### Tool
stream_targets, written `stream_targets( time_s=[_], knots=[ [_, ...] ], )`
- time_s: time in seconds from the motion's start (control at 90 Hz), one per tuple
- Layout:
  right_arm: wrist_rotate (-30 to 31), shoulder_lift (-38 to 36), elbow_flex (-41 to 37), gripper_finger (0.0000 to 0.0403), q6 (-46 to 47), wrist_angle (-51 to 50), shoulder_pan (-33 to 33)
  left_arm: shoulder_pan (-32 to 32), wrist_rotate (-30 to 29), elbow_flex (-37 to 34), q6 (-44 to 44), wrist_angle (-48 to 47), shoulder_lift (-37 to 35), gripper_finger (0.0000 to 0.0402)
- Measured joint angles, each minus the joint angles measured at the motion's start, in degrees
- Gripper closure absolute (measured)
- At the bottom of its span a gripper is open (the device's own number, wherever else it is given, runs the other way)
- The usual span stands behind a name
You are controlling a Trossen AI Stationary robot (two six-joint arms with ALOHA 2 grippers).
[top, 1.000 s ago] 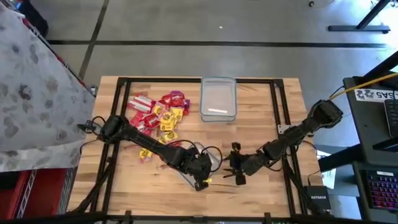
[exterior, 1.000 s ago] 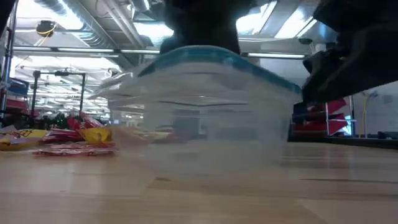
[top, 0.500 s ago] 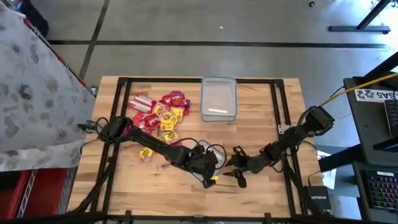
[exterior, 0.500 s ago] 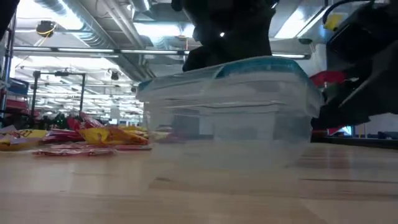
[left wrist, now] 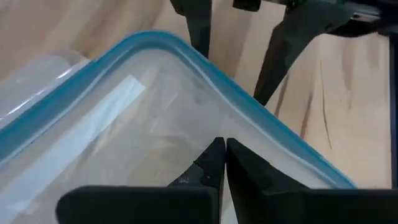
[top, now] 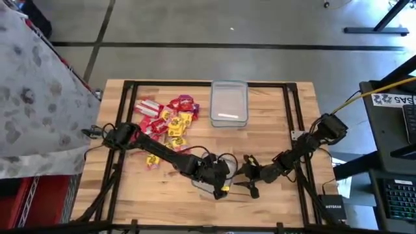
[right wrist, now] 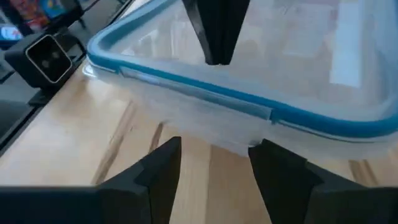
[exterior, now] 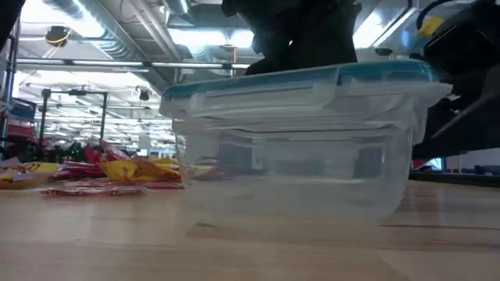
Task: Sort candy
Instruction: Open the square transparent food container
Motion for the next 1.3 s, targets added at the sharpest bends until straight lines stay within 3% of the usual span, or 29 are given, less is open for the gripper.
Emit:
stream_targets(
  time_s=[0.222,0.489,0.611,0.767,0.967,1.1,1.3],
  knots=[
    [-12.9,-2.5,-0.1,0.0226,-2.5,0.0,0.0,-0.1,0.6,0.1,1.4,1.1,0.3,0.0401],
    [-19.3,-9.6,0.4,0.0226,-3.0,-5.0,0.2,0.1,-1.4,0.1,2.3,1.8,0.6,0.0401],
    [-19.2,-14.2,0.4,0.0226,-3.5,-13.4,0.8,0.3,-2.2,0.1,4.0,4.5,1.5,0.0401],
    [-15.1,-20.7,2.0,0.0226,-9.2,-22.3,4.4,0.4,-2.1,0.1,7.0,8.5,2.2,0.0401],
    [-5.1,-22.1,5.7,0.0226,-26.1,-35.6,8.6,0.6,-2.0,-0.3,10.6,9.3,0.4,0.0402],
    [0.0,-19.4,5.9,0.0226,-39.2,-34.9,10.1,0.7,-2.0,-0.4,11.3,8.7,0.0,0.0402],
    [8.7,-13.2,5.9,0.0226,-48.3,-27.9,10.3,0.6,-2.0,-0.4,11.2,8.6,0.0,0.0402]
  ],
)
